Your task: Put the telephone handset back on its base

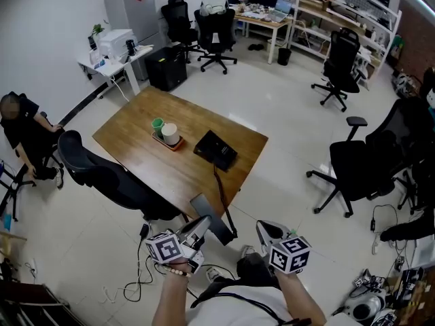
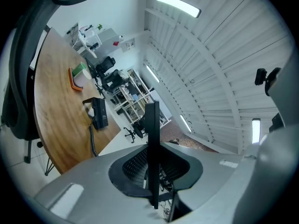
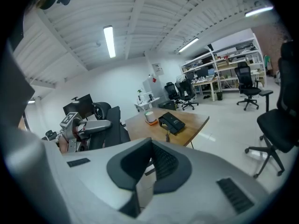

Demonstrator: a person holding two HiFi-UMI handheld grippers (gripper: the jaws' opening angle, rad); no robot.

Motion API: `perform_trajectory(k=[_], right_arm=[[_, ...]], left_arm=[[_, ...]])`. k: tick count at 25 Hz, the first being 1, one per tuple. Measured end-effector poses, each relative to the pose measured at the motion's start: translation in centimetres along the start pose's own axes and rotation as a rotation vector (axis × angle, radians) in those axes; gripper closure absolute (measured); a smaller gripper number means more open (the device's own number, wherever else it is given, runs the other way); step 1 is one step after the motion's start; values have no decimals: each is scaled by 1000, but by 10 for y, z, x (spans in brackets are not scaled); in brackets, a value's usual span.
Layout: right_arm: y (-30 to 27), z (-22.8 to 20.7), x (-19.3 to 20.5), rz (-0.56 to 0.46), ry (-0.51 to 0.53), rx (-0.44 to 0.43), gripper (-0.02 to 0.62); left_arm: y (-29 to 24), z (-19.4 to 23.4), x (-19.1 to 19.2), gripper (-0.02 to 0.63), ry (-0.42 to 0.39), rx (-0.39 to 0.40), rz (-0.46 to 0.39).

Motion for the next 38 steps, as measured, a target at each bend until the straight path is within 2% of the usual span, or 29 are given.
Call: perform_trajectory(k=[5,14,23,29,38], right_arm=[[-9,-3,4,8,-12,17,592],[-63,-30,-9,19,-16,-20,592],[-144,-78,-39,29,-35,-90,592],[-191,-106,-51,72,-48,-154,592],[-235,-136,-49,140,-48,-229,592]], left_arm=[[-5,8,-5,532,18,3,3],[-39,36,-23,532,29,-40,-18],[-101,74,-57,532,17,-102,-46],[-144,92,-83,532,4,-149,-89],[-180,124,-89,532,10,-229,-135]])
Point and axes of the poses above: the fingertips, and each gripper's own axes: y backward along the fingers, z to its left, x out of its underside, the point moved 4 cm from there along y, backward along the fingers, and after that the axes turned 13 degrees about -z, right-handed, at the moved point
